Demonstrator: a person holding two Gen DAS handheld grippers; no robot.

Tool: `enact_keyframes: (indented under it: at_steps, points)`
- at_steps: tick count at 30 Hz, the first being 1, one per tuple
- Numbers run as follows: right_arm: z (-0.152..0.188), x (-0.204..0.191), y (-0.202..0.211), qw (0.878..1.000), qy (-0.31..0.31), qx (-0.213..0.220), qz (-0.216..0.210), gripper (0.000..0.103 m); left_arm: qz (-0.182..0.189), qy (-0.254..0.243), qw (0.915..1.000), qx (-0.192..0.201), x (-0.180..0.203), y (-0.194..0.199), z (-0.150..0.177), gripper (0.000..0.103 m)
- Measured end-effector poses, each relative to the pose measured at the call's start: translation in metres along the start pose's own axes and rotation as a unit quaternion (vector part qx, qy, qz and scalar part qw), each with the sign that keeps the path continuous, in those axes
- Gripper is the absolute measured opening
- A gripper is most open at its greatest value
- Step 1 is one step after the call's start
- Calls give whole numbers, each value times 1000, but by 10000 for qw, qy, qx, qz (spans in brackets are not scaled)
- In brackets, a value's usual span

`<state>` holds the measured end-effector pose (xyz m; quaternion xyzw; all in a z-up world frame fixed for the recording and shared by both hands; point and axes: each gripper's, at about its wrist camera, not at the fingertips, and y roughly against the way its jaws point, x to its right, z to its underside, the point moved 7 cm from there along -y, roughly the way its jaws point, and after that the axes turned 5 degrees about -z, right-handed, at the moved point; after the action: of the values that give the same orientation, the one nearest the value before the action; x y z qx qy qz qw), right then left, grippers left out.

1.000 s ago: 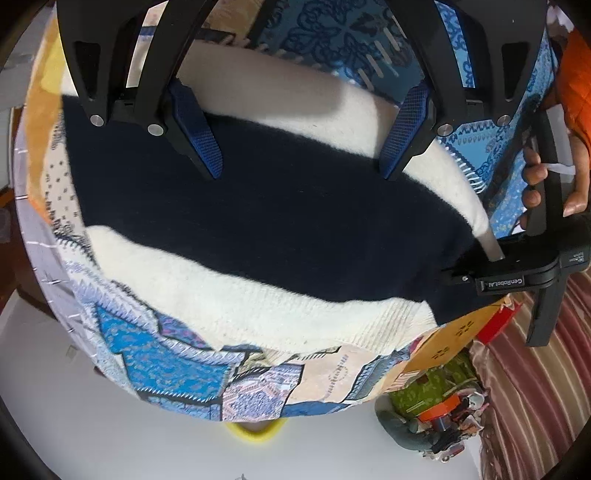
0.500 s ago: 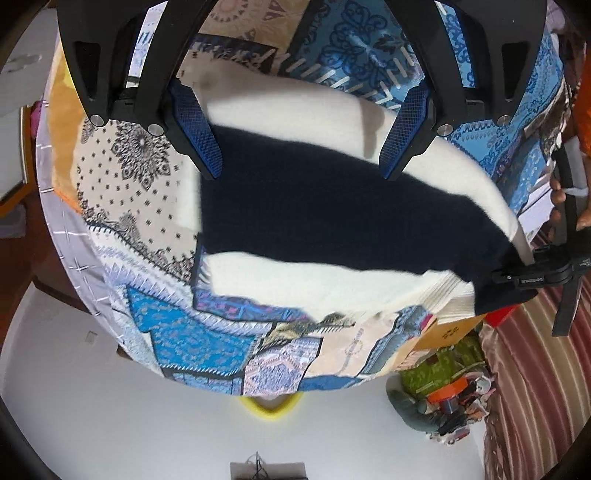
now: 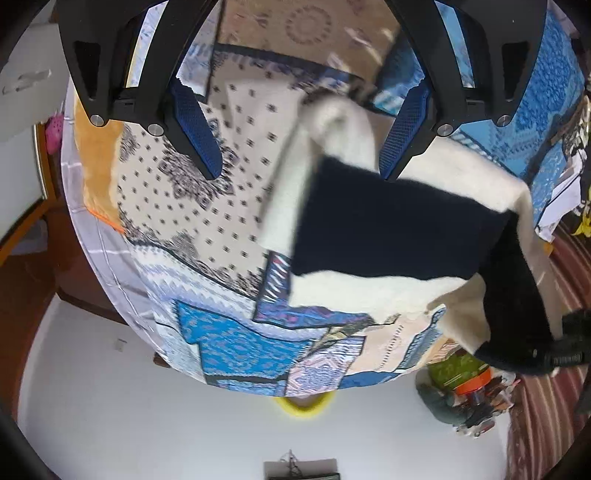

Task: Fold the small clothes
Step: 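Fold the lifted end over toward the right gripper with the left gripper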

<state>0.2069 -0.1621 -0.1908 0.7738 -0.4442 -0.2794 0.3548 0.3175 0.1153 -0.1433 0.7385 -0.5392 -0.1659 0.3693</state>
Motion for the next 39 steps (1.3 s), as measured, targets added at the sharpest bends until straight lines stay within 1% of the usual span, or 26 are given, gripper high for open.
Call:
enact_keyframes:
  at_steps: [3, 5, 8, 12, 16, 18, 22, 26, 30, 33, 39]
  points:
    - [6, 11, 2, 9999, -161, -9, -57, 85, 224, -209, 9995, -38, 40, 1, -4, 25]
    - [9, 16, 0, 9991, -352, -62, -206, 85, 356, -360, 9987, -69, 69, 2, -6, 25]
    - [10, 17, -4, 9985, -447, -99, -306, 85, 484, -643, 9968, 15, 110, 9, -8, 25]
    - [13, 15, -8, 9980, -481, -140, -394, 85, 608, -899, 9939, 173, 150, 17, -9, 25]
    - [16, 13, -12, 9969, -551, -191, -519, 85, 731, -1123, 9907, 238, 182, 19, 1, 25]
    - [17, 13, -14, 9964, -588, -212, -566, 85, 758, -1244, 9892, 188, 191, 17, 10, 25]
    - [17, 12, -13, 9963, -588, -217, -593, 85, 826, -1650, 9828, -85, 200, 9, 41, 25]
    - [13, 11, -14, 9964, -537, -220, -625, 85, 885, -1921, 9770, -257, 198, 8, 60, 25]
    - [-2, 6, -19, 9962, -464, -229, -707, 85, 953, -1995, 9746, -368, 192, 10, 64, 25]
    - [-17, 0, -23, 9961, -394, -132, -782, 85, 1031, -1965, 9740, -462, 190, 11, 63, 25]
    - [-46, 3, -42, 9941, -609, -18, -900, 85, 1212, -1989, 9704, -635, 190, 8, 63, 25]
